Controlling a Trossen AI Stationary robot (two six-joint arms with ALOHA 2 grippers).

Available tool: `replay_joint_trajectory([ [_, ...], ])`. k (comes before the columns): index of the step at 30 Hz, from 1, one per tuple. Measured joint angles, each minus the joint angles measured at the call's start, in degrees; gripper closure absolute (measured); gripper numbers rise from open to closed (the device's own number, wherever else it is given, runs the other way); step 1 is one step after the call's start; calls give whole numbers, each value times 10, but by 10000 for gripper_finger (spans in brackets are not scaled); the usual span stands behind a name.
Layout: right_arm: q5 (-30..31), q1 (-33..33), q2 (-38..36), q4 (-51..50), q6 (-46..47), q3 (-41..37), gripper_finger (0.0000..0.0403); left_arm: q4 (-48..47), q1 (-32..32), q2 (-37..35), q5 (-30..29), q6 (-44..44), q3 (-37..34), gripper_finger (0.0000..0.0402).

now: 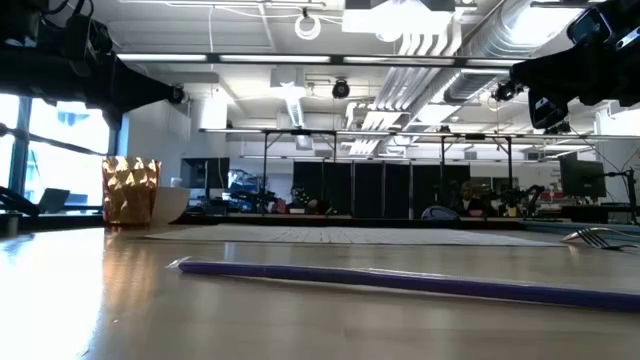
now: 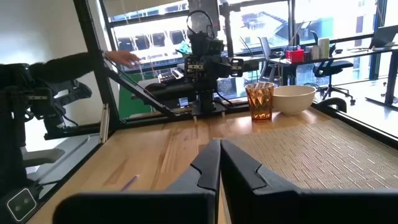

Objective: Pick & Place Utensil

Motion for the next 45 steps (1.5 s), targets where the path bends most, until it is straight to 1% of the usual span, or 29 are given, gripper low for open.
replay_joint_trajectory([
  [32, 0, 0, 0, 0, 0, 0, 398, 0, 0, 0, 0, -1, 0, 401],
  [34, 0, 0, 0, 0, 0, 0, 398, 1, 0, 0, 2, -17, 0, 401],
  [36, 0, 0, 0, 0, 0, 0, 398, 10, 0, 0, 17, -54, 0, 401],
  [38, 0, 0, 0, 0, 0, 0, 398, 24, 0, 0, 35, -64, 0, 401],
  [40, 0, 0, 0, 0, 0, 0, 398, 36, 0, 0, 45, -61, 0, 401],
  [42, 0, 0, 0, 0, 0, 0, 398, 50, 0, 0, 38, -55, 0, 401],
  [45, 0, 0, 0, 0, 0, 0, 398, 75, 0, 0, 45, -27, 0, 401],
])
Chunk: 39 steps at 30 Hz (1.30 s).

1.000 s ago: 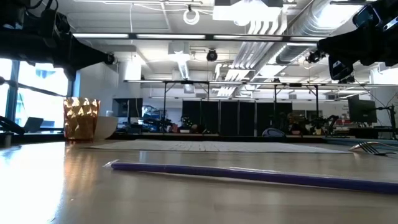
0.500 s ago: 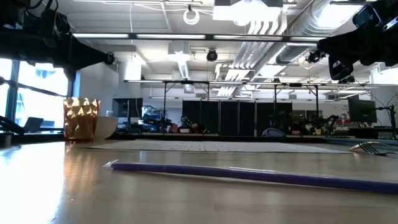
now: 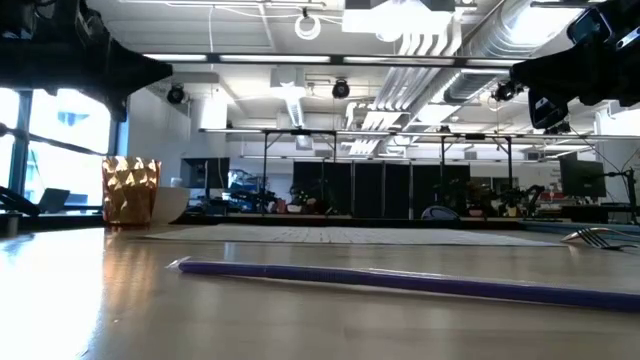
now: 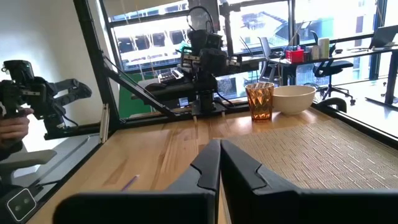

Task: Pick & Place Utensil
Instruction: Put the white bowl on the gray mat

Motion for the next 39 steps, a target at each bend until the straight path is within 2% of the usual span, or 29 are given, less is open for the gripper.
replay_joint_trajectory([
  [4, 0, 0, 0, 0, 0, 0, 398, 50, 0, 6, -6, 35, 0, 401],
  [8, 0, 0, 0, 0, 0, 0, 398, 117, 0, 35, -49, 60, 9, 401],
  [13, 0, 0, 0, 0, 0, 0, 398, 92, 0, 117, -118, 91, 75, 401],
  [16, 0, 0, 0, 0, 0, 0, 398, 54, 0, 181, -187, 91, 125, 401],
  [21, 0, 0, 0, 0, 0, 0, 398, -66, 8, 293, -295, 51, 236, 401],
  [23, 0, 0, 0, 0, 0, 0, 398, -128, 28, 334, -308, 25, 283, 401],
  [27, 0, 0, 0, 0, 0, 0, 398, -225, 94, 406, -255, -17, 351, 401],
  [30, 0, 0, 0, 0, 0, 0, 398, -256, 154, 447, -222, -27, 382, 389],
  [35, 0, 0, 0, 0, 0, 0, 398, -277, 269, 504, -157, -25, 410, 328],
  [39, 0, 0, 0, 0, 0, 0, 398, -298, 366, 559, -70, -40, 431, 277],
])
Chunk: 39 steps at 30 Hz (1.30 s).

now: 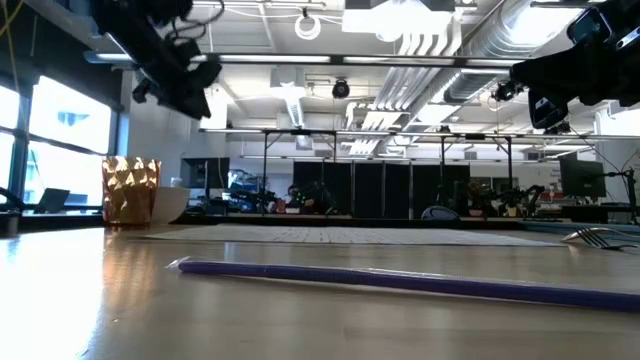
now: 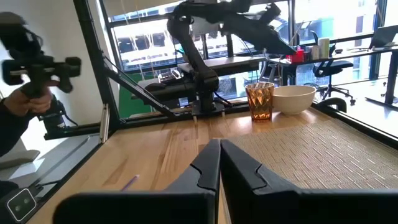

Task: Pick & Place Utensil
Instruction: Put the white bowl on the gray mat

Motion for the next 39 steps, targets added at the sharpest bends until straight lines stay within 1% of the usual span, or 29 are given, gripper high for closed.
replay_joint_trajectory([
  [3, 0, 0, 0, 0, 0, 0, 398, -24, 60, 49, 57, -23, 24, 257],
  [6, 0, 0, 0, 0, 0, 0, 398, -48, 98, 106, 89, -26, 54, 251],
  [11, 0, 0, 0, 0, 0, 0, 398, -88, 126, 198, 103, -25, 105, 251],
  [15, 0, 0, 0, 0, 0, 0, 398, -137, 125, 244, 94, -26, 131, 250],
  [20, 0, 0, 0, 0, 0, 0, 398, -157, 125, 263, 88, -38, 129, 250],
  [31, 0, 0, 0, 0, 0, 0, 398, -159, 125, 263, 84, -46, 129, 250],
  [39, 0, 0, 0, 0, 0, 0, 398, -162, 125, 263, 82, -81, 128, 250],
])
